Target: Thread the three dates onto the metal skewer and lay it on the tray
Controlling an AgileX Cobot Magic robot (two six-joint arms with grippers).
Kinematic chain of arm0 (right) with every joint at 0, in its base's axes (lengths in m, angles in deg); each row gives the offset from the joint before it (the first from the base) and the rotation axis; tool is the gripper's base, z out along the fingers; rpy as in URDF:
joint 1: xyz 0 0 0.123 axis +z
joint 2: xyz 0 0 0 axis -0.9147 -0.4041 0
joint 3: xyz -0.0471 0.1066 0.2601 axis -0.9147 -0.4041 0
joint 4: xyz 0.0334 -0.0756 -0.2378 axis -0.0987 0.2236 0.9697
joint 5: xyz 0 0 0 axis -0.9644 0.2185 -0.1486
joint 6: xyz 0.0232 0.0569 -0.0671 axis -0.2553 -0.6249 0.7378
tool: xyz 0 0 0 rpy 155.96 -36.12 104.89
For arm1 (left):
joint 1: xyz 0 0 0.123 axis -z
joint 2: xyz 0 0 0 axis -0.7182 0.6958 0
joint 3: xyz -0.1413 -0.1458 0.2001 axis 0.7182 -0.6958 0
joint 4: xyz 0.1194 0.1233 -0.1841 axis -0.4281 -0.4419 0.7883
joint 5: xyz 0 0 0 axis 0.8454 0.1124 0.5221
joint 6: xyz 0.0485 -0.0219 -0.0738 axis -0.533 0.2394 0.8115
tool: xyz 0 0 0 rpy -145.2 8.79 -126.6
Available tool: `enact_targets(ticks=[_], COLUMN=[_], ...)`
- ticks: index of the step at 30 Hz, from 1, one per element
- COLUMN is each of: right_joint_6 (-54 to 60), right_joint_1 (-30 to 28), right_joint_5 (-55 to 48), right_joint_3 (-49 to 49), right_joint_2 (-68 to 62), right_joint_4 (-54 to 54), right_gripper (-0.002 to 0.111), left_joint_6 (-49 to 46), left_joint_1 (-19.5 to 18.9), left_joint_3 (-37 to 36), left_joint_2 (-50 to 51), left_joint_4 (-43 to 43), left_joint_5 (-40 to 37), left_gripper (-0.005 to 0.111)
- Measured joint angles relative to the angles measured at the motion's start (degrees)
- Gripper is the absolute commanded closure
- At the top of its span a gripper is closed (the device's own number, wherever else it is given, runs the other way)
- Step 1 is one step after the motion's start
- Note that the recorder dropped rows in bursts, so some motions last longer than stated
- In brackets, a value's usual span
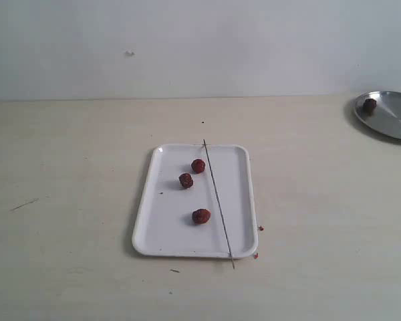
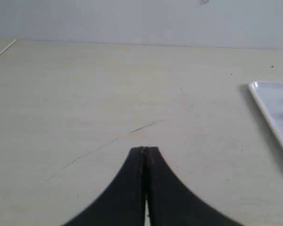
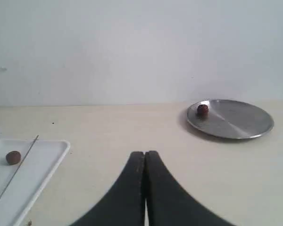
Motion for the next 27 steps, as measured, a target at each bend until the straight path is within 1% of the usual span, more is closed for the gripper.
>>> enact_targets(ticks=[3, 5, 6, 7, 9, 10, 11, 12, 13, 14, 16, 17, 21, 27], right_joint_6=[1.46, -0.73, -3.77, -5.25, -12.07, -17.2, -19.17, -23.01, -23.32, -21.81, -18.61, -16.89, -12.68, -7.47], right_joint_1=[0.0, 0.0, 0.0, 0.0, 0.0, 0.0, 0.0, 0.0, 0.0, 0.0, 0.0, 0.0, 0.0, 0.0], right_joint_5=[3.26, 9.6, 13.38, 15.22, 20.25, 25.0, 27.54, 34.4, 37.81, 38.55, 35.5, 30.58, 17.95, -8.27], right_joint_3=[0.0, 0.0, 0.0, 0.0, 0.0, 0.0, 0.0, 0.0, 0.78, 3.06, 10.17, 15.76, 26.23, 41.69], right_joint_2=[0.0, 0.0, 0.0, 0.0, 0.0, 0.0, 0.09, 0.09, -0.33, -1.23, -5.42, -9.93, -22.63, -47.11], right_joint_4=[0.95, -1.26, -4.23, -5.58, -10.19, -12.48, -12.89, -13.04, -12.78, -12.49, -11.67, -11.13, -10.11, -9.87], right_gripper=[0.108, 0.108, 0.108, 0.108, 0.108, 0.108, 0.108, 0.108, 0.108, 0.108, 0.108, 0.108, 0.108, 0.108], left_joint_6=[0.0, 0.0, 0.0, 0.0, 0.0, 0.0, 0.0, 0.0, 0.0, 0.0, 0.0, 0.0, 0.0, 0.0], left_joint_1=[0.0, 0.0, 0.0, 0.0, 0.0, 0.0, 0.0, 0.0, 0.0, 0.0, 0.0, 0.0, 0.0, 0.0], left_joint_3=[0.0, 0.0, 0.0, 0.0, 0.0, 0.0, 0.0, 0.0, 0.0, 0.0, 0.0, 0.0, 0.0, 0.0], left_joint_2=[0.0, 0.0, 0.0, 0.0, 0.0, 0.0, 0.0, 0.0, 0.0, 0.0, 0.0, 0.0, 0.0, 0.0], left_joint_4=[0.0, 0.0, 0.0, 0.0, 0.0, 0.0, 0.0, 0.0, 0.0, 0.0, 0.0, 0.0, 0.0, 0.0], left_joint_5=[0.0, 0.0, 0.0, 0.0, 0.0, 0.0, 0.0, 0.0, 0.0, 0.0, 0.0, 0.0, 0.0, 0.0], left_gripper=[0.107, 0.107, 0.107, 0.107, 0.107, 0.107, 0.107, 0.107, 0.107, 0.107, 0.107, 0.107, 0.107, 0.107])
